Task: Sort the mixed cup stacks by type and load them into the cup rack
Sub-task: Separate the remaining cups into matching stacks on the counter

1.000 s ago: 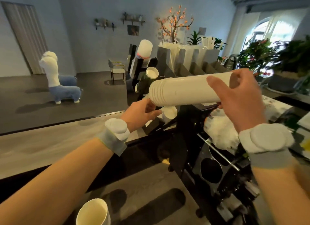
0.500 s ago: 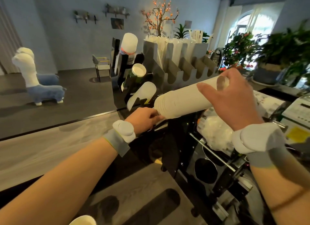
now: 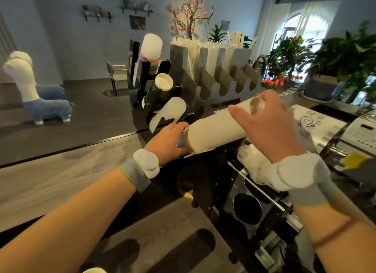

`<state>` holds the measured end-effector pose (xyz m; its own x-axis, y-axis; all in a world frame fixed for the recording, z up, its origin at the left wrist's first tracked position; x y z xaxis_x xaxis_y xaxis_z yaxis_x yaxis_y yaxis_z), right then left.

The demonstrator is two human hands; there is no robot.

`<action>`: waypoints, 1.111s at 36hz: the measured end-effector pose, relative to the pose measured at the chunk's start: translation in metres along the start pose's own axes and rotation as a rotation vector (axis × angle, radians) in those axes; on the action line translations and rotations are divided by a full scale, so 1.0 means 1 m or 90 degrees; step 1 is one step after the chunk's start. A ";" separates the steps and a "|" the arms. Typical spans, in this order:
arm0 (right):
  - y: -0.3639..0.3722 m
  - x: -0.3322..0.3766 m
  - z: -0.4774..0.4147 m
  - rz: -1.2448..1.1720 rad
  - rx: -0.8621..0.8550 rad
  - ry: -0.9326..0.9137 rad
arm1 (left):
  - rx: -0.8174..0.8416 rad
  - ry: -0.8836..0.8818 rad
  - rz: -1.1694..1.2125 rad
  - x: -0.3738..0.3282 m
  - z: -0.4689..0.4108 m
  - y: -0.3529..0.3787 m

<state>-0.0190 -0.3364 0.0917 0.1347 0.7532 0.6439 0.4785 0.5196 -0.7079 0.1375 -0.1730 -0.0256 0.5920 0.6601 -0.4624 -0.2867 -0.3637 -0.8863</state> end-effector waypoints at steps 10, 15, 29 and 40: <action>0.007 0.033 -0.002 0.088 -0.016 -0.075 | 0.027 0.044 0.085 0.004 -0.009 0.011; 0.009 0.041 -0.004 0.095 -0.014 -0.076 | -0.055 0.068 0.124 0.009 -0.009 0.006; 0.087 0.019 -0.024 0.086 0.226 -0.095 | -0.049 0.082 0.179 0.016 -0.009 0.005; 0.121 0.010 -0.034 0.107 0.189 -0.126 | -0.089 0.042 0.138 0.027 -0.005 0.011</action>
<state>0.0699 -0.2801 0.0222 0.0065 0.8856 0.4645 0.1890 0.4550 -0.8702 0.1536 -0.1625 -0.0478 0.5769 0.5148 -0.6342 -0.3083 -0.5818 -0.7527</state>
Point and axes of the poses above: each hand's wrist, its own z-axis away from the middle knuckle, its own y-axis out of the palm, x = y × z, the point moved 8 cm from there along -z, towards the middle knuckle, and after that the axes turned 12 degrees about x, right-handed, at the moved point
